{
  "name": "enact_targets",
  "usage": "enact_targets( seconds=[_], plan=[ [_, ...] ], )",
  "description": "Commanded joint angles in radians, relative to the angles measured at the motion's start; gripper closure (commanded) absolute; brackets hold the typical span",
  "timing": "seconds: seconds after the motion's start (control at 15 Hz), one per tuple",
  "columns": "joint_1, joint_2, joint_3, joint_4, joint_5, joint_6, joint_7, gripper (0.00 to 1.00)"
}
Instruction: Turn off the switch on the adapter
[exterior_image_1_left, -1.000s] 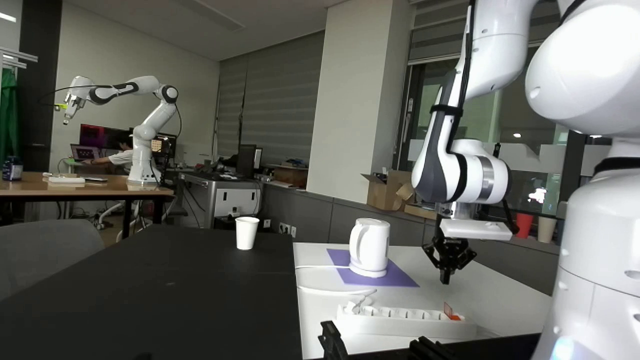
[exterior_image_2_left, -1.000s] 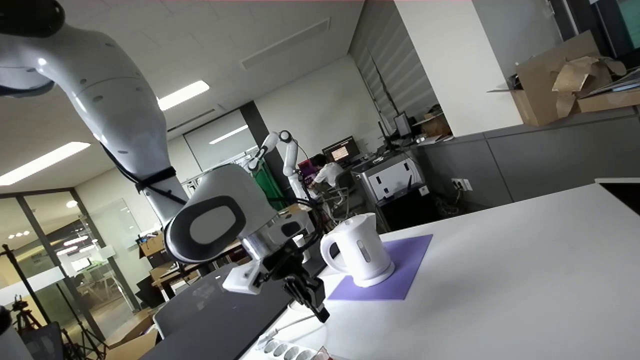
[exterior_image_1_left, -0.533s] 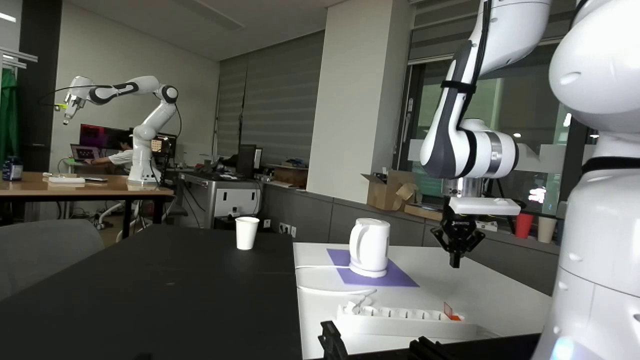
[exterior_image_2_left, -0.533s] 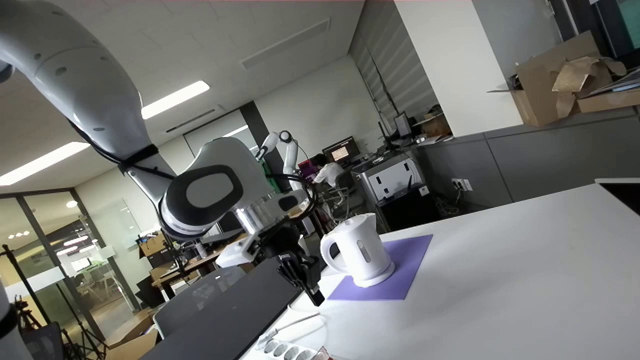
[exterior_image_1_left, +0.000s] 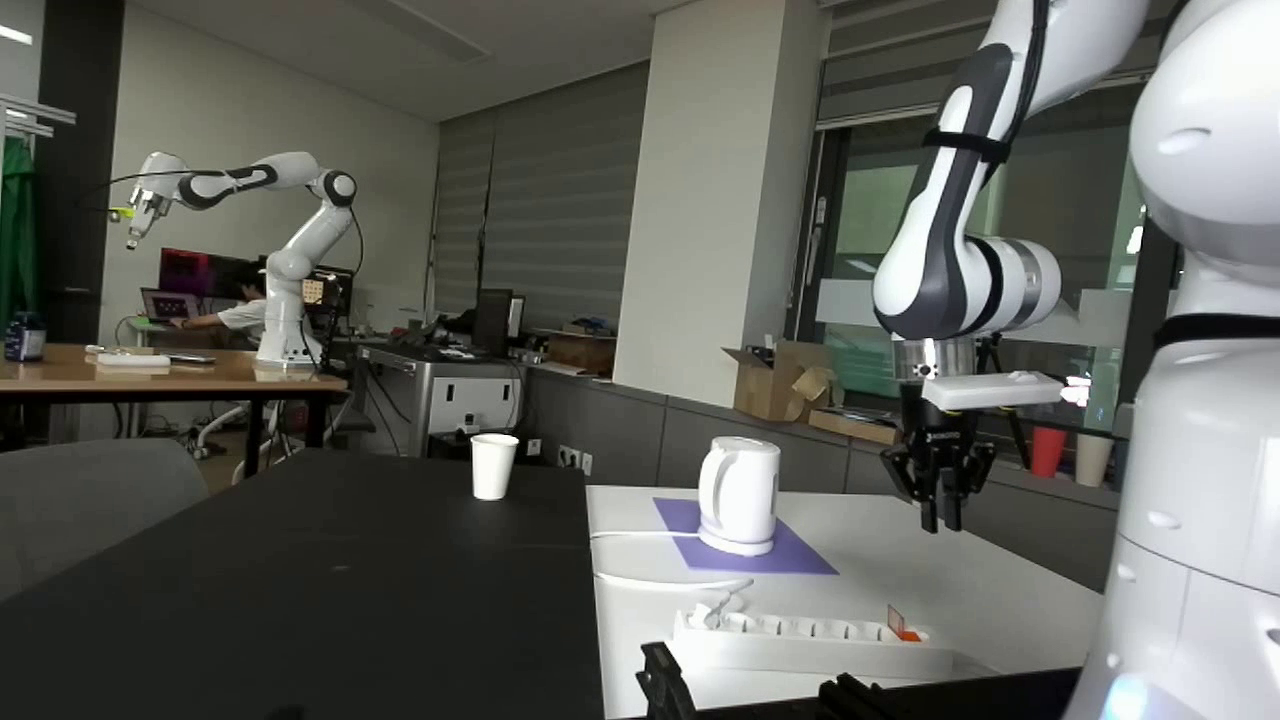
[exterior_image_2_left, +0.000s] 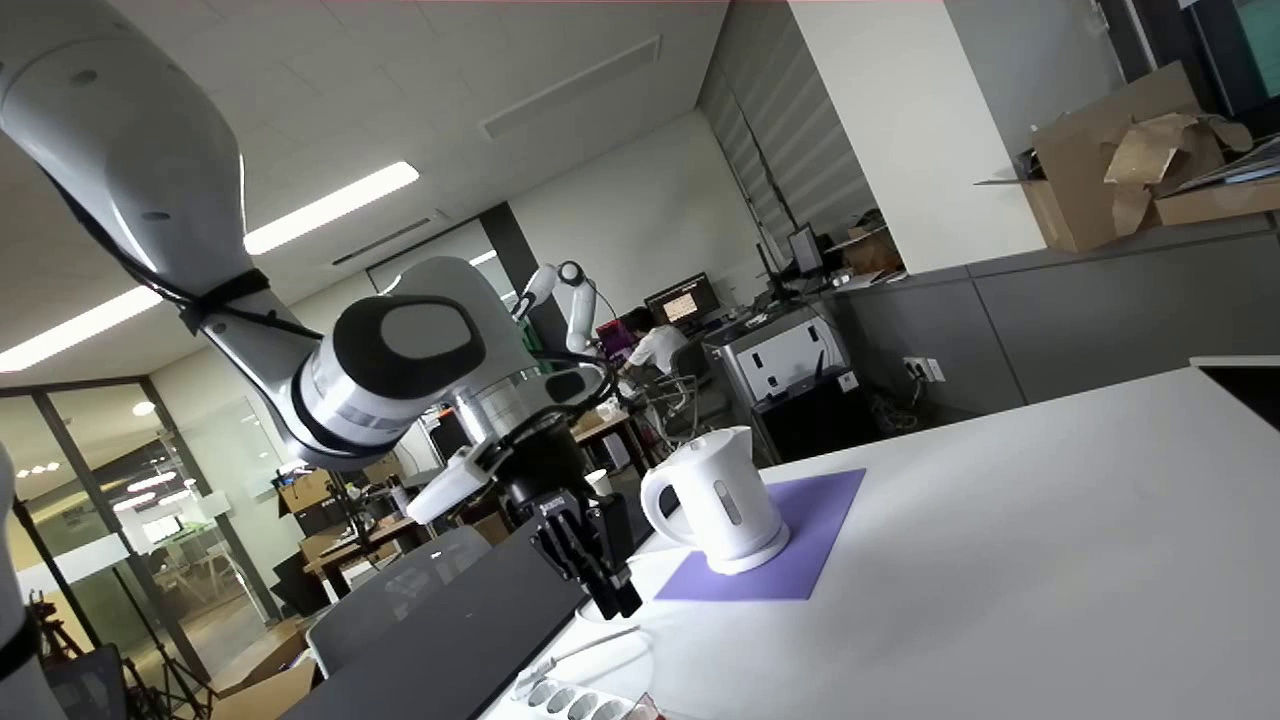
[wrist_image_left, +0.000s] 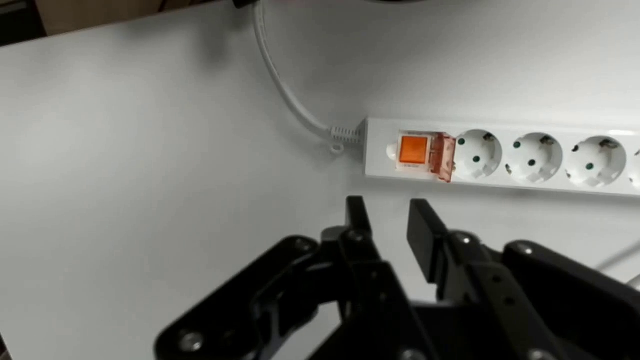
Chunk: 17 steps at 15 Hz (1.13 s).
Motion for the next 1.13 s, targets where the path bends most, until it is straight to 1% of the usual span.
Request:
enact_targets(
  seconds=[0.0, 0.07, 0.27, 0.4, 0.53, 0.67, 0.73, 0.8, 1.07],
  plan=[
    [-0.145, -0.114, 0.124, -0.007, -0.138, -0.133, 0.104, 0.4],
    [-0.177, -0.141, 0.161, -0.009, -0.137, -0.172, 0.093, 0.34],
    [-0.32, -0.2, 0.329, -0.01, -0.062, -0.272, 0.021, 0.12],
    [-0.377, -0.228, 0.401, -0.007, -0.028, -0.316, -0.003, 0.01],
    [-0.415, -0.251, 0.454, -0.006, 0.001, -0.35, -0.023, 0.0],
    [-0.439, -0.266, 0.49, -0.004, 0.028, -0.377, -0.038, 0.0],
    [-0.446, -0.271, 0.501, -0.003, 0.053, -0.387, -0.05, 0.0],
    [-0.459, -0.238, 0.513, 0.0, 0.037, -0.352, -0.039, 0.0],
    [-0.473, -0.237, 0.533, -0.001, 0.039, -0.353, -0.044, 0.0]
  ],
)
